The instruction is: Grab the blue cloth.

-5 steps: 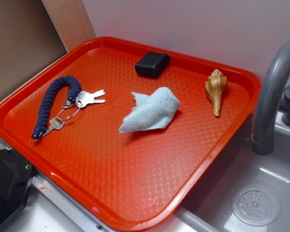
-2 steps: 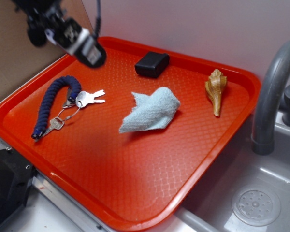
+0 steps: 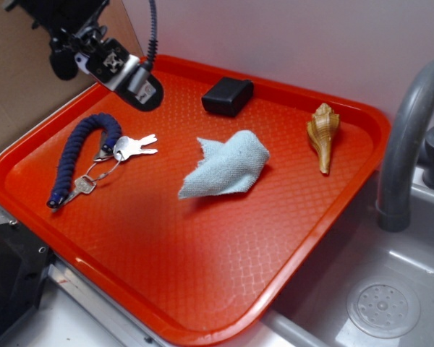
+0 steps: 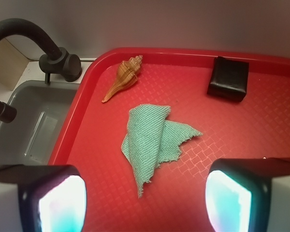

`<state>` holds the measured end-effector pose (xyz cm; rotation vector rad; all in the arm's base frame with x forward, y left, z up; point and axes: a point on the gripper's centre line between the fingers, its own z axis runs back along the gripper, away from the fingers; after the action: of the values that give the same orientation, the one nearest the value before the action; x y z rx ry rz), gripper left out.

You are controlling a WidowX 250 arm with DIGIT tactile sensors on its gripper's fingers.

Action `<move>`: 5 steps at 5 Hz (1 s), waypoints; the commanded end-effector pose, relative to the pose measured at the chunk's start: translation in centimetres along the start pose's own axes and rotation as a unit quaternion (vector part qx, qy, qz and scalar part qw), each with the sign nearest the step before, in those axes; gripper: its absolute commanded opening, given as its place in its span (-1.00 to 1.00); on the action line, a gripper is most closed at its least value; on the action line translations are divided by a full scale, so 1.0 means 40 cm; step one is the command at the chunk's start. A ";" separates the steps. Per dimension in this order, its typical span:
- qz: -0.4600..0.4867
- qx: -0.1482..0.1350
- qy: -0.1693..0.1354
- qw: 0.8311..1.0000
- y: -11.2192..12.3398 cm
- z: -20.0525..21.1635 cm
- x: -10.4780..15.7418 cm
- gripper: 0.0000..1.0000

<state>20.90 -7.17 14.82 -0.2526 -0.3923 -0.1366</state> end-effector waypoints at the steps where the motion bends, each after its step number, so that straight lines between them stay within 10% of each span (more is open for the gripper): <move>1: -0.025 0.018 -0.003 1.000 -0.014 -0.122 0.009 1.00; 3: -0.033 0.049 0.003 0.998 0.052 -0.219 0.013 1.00; 5: -0.030 0.009 0.029 0.999 0.062 -0.286 0.035 1.00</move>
<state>25.65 -7.81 3.30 -0.2188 -0.2968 -0.2102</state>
